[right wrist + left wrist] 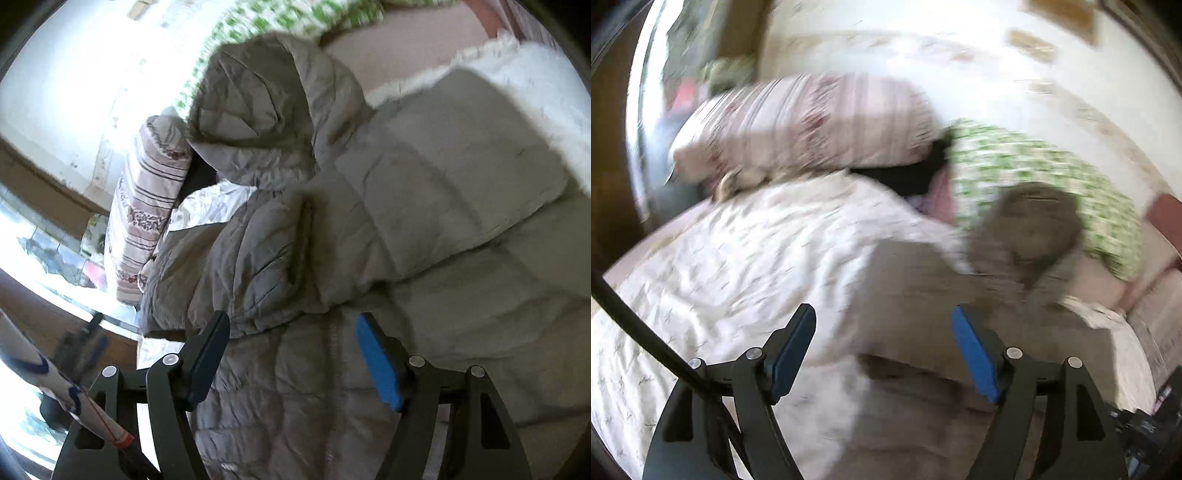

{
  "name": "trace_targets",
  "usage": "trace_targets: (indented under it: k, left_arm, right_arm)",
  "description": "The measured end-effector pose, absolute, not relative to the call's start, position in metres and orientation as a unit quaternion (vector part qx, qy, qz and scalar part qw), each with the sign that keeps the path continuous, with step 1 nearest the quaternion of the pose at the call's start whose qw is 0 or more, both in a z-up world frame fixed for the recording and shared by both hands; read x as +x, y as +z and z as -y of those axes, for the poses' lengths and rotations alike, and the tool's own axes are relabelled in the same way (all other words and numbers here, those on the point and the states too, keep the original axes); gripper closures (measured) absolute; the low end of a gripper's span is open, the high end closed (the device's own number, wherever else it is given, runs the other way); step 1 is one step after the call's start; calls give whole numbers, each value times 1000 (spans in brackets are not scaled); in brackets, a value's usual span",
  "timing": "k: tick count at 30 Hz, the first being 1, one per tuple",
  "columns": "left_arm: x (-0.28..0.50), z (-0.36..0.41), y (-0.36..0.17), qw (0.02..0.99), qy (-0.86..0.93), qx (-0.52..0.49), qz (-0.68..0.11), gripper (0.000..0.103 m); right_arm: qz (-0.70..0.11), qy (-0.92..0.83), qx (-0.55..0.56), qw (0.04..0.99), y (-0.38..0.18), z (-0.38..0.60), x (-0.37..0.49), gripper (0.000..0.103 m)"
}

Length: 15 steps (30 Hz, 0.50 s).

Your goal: Fold large clothes

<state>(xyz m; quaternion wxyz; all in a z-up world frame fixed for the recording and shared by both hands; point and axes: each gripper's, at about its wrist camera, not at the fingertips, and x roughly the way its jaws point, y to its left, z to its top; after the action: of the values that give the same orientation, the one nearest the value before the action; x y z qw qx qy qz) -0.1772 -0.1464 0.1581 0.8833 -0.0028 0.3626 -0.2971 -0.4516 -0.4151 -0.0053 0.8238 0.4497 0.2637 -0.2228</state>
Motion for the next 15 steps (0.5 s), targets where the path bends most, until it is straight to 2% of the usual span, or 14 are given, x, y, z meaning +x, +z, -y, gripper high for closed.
trace_targets:
  k: [3, 7, 11, 12, 15]
  left_arm:
    - [-144, 141, 139, 878, -274, -18, -392, 28]
    - [-99, 136, 115, 840, -281, -102, -453, 28]
    - [-87, 139, 105, 823, -290, -124, -472, 28]
    - [-87, 142, 105, 824, -292, -118, -471, 28]
    - [-91, 157, 105, 821, -308, -99, -471, 28]
  right_arm:
    - [-268, -228, 477, 805, -17, 424, -429, 27]
    - [-270, -244, 498, 787, -30, 436, -408, 28]
    - [-275, -236, 486, 795, -30, 438, -384, 61]
    - [-281, -241, 482, 794, -31, 439, -380, 79]
    - [-289, -269, 449, 802, -18, 438, -381, 82]
